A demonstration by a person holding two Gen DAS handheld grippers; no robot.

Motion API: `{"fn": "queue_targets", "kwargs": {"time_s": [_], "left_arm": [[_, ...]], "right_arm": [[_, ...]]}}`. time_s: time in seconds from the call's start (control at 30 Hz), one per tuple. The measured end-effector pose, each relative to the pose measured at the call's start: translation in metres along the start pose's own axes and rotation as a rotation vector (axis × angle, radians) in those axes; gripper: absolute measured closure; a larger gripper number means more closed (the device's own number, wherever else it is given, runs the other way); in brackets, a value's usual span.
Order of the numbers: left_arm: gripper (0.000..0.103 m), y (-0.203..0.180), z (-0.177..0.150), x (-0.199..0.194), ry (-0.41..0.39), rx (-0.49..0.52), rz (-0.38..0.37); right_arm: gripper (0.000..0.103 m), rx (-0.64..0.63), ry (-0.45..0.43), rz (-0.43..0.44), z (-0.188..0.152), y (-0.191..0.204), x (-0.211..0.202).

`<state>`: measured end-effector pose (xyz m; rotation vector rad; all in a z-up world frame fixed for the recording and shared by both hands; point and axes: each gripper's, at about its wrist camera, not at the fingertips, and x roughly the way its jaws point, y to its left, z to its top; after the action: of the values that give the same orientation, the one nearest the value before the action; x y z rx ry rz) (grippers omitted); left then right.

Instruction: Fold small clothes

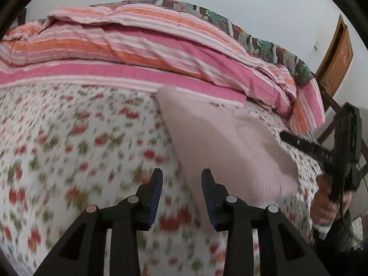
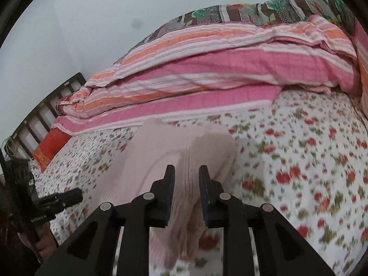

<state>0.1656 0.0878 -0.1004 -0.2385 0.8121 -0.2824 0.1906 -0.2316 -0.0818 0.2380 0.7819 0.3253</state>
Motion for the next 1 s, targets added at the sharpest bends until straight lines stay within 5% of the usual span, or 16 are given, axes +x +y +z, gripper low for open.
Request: {"fn": "queue_targets", "kwargs": {"time_s": [0.2,1.0], "left_arm": [[0.069,-0.015,0.032,0.048,0.016,0.024,0.028],[0.06,-0.018,0.053,0.095,-0.016,0.087,0.093]], "right_arm": [[0.084,0.001,0.124,-0.087,-0.007,-0.015,0.049],[0.084,-0.044,0.102,-0.152,0.009,-0.021,0.059]]}}
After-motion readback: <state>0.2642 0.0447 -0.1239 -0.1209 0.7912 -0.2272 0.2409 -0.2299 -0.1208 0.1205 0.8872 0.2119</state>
